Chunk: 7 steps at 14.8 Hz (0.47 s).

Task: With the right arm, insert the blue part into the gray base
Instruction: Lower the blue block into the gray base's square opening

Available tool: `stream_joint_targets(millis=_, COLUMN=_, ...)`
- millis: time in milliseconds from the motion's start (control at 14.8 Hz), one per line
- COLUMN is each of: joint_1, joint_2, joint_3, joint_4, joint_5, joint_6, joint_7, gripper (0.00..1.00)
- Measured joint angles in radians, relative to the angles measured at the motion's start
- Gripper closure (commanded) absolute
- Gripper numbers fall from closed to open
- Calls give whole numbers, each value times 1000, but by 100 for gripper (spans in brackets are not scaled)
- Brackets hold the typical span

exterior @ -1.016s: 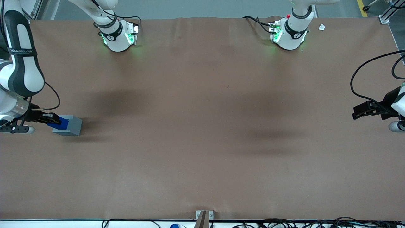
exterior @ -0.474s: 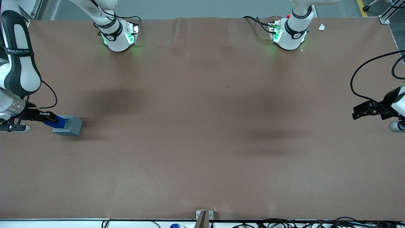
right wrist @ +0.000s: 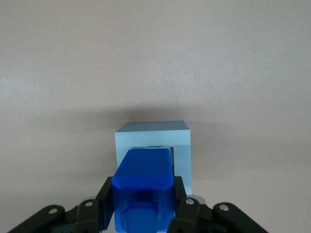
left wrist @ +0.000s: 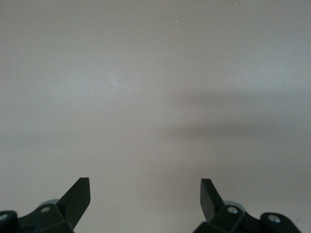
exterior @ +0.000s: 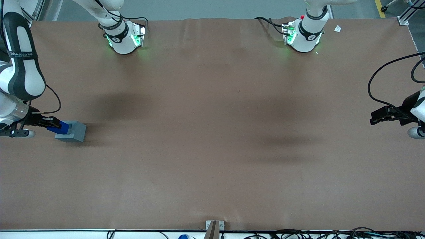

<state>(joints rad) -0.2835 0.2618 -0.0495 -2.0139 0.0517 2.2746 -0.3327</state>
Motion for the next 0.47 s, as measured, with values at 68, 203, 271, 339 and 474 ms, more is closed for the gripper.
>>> stream_joint_targets(millis=68, joint_1=0, joint_2=0, joint_3=0, joint_4=0, joint_5=0, joint_6=0, joint_7=0, gripper=87)
stream_joint_targets(millis=203, joint_1=0, joint_2=0, joint_3=0, joint_4=-5, joint_5=0, joint_6=0, joint_7=-1, gripper=87)
stream_joint_targets(millis=271, joint_1=0, joint_2=0, joint_3=0, joint_4=-9, joint_5=-1, joint_6=0, joint_7=-2, gripper=87)
stream_joint_targets(millis=339, joint_1=0, joint_2=0, joint_3=0, joint_4=-13, joint_5=-1, joint_6=0, joint_7=-2, gripper=87)
stream_joint_targets(millis=474, joint_1=-1, joint_2=0, joint_3=0, joint_4=-15, joint_5=-13, joint_6=5, joint_7=-3, gripper=87)
